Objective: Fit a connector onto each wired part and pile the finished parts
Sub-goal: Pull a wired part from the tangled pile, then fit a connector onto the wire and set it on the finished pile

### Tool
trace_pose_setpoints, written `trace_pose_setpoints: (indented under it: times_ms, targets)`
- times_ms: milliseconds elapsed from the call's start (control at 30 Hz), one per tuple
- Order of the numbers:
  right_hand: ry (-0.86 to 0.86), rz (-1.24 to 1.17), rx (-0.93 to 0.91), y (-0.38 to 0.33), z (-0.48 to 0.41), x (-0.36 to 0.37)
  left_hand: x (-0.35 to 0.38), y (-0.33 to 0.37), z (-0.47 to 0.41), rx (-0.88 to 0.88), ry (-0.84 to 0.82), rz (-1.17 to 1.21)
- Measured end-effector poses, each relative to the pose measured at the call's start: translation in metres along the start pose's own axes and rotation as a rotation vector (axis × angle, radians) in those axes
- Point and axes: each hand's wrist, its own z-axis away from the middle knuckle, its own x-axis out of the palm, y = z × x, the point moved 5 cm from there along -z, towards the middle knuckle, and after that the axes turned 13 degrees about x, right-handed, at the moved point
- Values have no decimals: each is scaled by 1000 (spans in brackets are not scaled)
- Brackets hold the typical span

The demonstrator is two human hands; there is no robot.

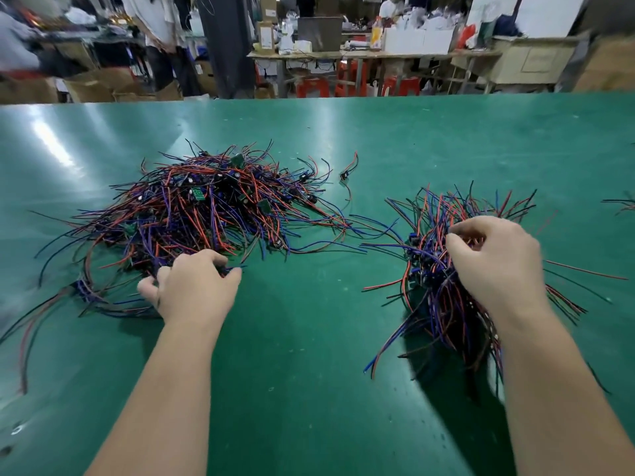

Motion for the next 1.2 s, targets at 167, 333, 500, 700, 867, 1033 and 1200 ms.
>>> trace_pose_setpoints:
  times_ms: [167,333,500,700,867,1033,1200]
  targets:
    - [-75,-74,-97,-18,19,17,-8,0,0,2,153,204]
    - [-120,-116,-171,-31,32,24,-20,12,2,194,320,491]
    - [-162,-140,-204,-36,37,29,-15,-4,0,4,243,117]
    - [-189,-171,-187,-36,38,29,-2,-22,-7,-82,-45,172]
    - [-209,-177,-176,-36,40,30,-18,-14,-5,-63,213,213]
    - [-209,-178,-167,-35,39,32,-34,-11,-2,15,544,492]
    - [-283,-271,-87,-36,40,38,-42,-6,3,126,759,857]
